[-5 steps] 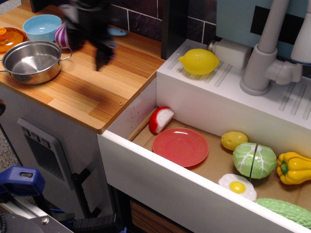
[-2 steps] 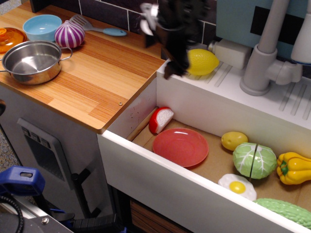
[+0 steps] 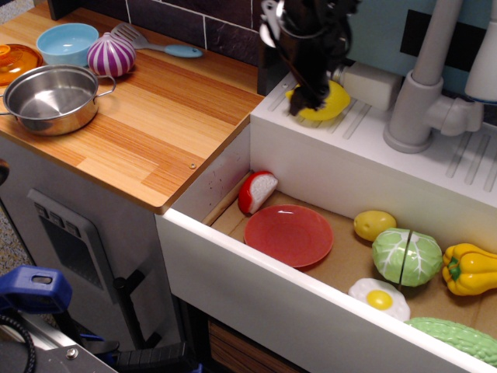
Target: Put lemon on plate
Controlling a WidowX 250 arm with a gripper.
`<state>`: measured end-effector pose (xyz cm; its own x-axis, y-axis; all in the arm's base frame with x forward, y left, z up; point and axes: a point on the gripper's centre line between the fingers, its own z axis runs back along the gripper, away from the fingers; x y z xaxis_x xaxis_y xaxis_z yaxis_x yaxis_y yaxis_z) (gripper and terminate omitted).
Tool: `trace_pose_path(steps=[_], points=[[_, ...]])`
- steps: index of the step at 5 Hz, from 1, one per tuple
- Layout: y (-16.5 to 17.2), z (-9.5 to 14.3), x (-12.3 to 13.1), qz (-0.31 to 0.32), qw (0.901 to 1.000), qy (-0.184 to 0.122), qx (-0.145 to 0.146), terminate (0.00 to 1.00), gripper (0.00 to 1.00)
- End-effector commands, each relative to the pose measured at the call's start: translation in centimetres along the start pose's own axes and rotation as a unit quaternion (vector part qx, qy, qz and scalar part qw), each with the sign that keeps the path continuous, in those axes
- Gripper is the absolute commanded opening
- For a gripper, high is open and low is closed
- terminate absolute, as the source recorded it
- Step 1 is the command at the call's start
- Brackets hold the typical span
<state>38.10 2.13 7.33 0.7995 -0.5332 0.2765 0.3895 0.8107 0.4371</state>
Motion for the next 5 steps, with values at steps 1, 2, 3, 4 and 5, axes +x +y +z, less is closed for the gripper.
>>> trace_pose_path(steps=[1,2,3,4,5], points=[[1.7,-0.4,2.5,0.004,0.9988,-0.045,0.021,0.0,1.0],[2.5,-1.3,3.3,0.0,0.9972,-0.073,0.017,0.0,1.0],[3.0,-2.1,3.8,0.002,0.9961,-0.088,0.006,0.0,1.0],[3.0,-3.2,4.0,-0.001,0.9951,-0.096,-0.02,0.0,1.0],[3.1,-3.8,3.6,0.004,0.9945,-0.095,-0.044,0.0,1.0]])
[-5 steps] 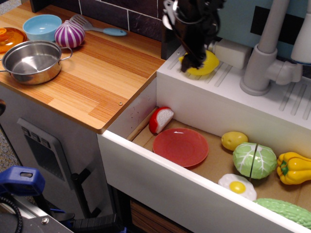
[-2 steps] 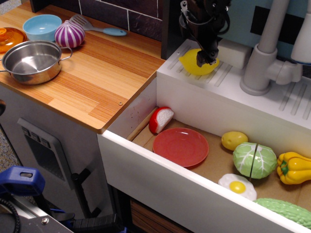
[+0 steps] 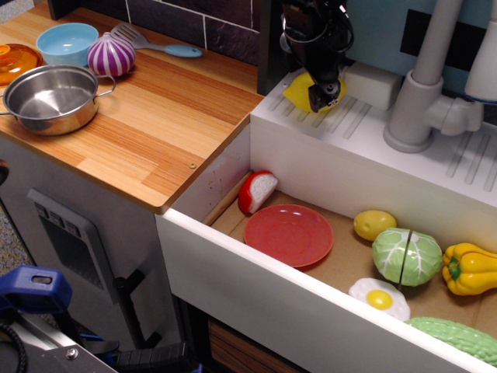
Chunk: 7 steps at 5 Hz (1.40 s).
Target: Put lemon on plate
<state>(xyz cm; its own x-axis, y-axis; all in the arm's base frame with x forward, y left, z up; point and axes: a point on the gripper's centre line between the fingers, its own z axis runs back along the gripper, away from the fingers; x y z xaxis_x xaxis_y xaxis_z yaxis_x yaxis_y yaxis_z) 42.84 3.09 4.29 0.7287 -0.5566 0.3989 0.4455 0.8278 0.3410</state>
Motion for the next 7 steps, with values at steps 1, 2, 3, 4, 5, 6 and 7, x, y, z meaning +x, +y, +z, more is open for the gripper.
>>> trace_pose_path(steps=[1,2,3,4,5,6,7], points=[[1.4,0.2,1.4,0.012,0.9993,-0.035,-0.006,0.0,1.0],[1.5,-1.0,1.7,0.011,0.9984,-0.051,-0.02,0.0,1.0],[1.2,-1.4,1.9,0.019,0.9987,-0.037,-0.028,0.0,1.0],[0.2,-0.2,1.8,0.049,0.9987,0.009,-0.013,0.0,0.0],[-1.2,3.1,0.3,0.087,0.9934,0.075,0.001,0.0,0.0],[-3.1,4.2,-2.0,0.097,0.9901,0.101,-0.008,0.0,0.0],[-3.4,4.3,-3.4,0.11,0.9877,0.11,-0.016,0.0,0.0]])
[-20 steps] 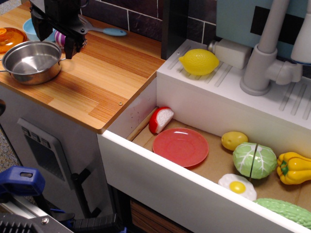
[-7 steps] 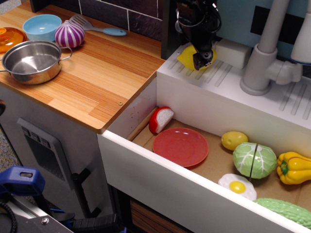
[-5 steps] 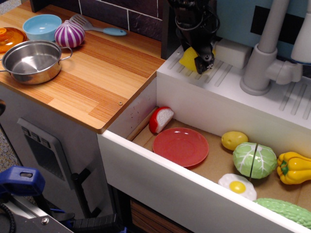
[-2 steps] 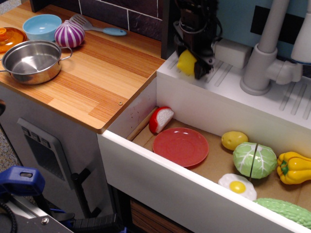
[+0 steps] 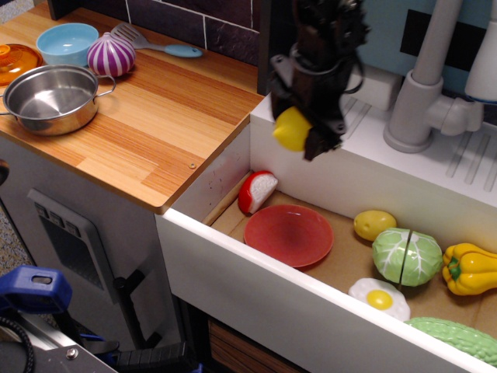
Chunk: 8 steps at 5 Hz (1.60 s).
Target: Put lemon on plate
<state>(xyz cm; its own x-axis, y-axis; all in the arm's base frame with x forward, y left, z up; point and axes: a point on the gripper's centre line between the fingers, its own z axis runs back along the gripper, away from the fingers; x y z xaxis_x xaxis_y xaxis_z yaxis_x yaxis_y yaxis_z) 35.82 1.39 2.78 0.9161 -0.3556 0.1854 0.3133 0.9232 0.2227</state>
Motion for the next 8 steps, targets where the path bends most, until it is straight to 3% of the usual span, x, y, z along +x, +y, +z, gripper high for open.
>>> trace_pose_path(steps=[1,2,3,4,5,6,7,8], points=[[-0.1,0.3,0.3,0.049,0.9985,-0.026,0.002,0.0,0.0],[-1.6,-1.1,-0.1,0.072,0.997,-0.024,-0.018,0.0,0.0],[-3.4,-1.8,-0.5,0.137,0.99,0.021,-0.027,0.0,0.0],[-4.6,-2.1,-1.3,0.163,0.9852,0.022,-0.049,0.0,0.0],[-4.3,-3.6,-2.1,0.166,0.9756,0.013,-0.143,0.0,0.0],[-5.4,-3.4,-2.7,0.2,0.9701,0.002,-0.137,0.0,0.0],[-5.3,-3.6,-2.9,0.196,0.9726,-0.017,-0.124,0.0,1.0],[-5.3,-3.6,-2.9,0.196,0.9726,-0.017,-0.124,1.0,1.0]])
